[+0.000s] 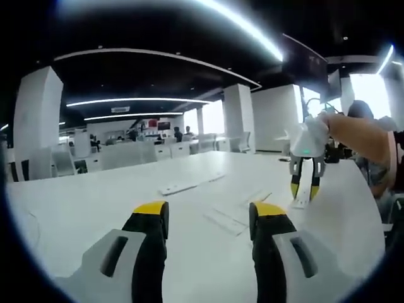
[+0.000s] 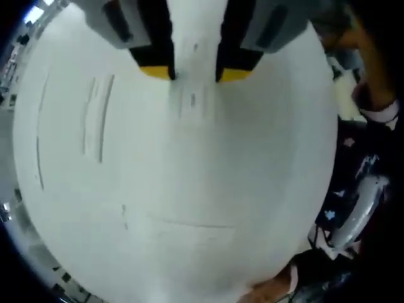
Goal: Locate the socket holder cover, grip the socket holder cover, clip it into the socket holder slot.
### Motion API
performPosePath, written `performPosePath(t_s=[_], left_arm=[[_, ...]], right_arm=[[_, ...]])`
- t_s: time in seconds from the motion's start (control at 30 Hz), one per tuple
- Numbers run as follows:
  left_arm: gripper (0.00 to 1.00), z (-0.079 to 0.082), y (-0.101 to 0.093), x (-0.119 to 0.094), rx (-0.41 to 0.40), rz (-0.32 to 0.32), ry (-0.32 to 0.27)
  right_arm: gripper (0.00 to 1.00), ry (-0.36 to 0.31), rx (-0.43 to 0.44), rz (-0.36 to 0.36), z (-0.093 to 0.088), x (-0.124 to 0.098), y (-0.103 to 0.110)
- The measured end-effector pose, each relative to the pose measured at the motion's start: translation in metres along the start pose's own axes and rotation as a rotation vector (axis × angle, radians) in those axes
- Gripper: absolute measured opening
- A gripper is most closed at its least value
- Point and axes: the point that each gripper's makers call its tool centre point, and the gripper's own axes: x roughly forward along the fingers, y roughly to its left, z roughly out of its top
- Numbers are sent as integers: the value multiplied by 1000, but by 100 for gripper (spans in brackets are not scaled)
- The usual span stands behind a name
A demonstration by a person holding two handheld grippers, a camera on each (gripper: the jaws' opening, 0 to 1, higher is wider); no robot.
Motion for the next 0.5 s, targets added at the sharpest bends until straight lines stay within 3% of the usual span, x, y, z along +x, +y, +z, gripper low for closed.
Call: performPosePath(t_s=[0.5], left_arm=[[51,0,8,-2,-12,27,-7]], right_arm=[[28,-20,12,0,-1,0,1]])
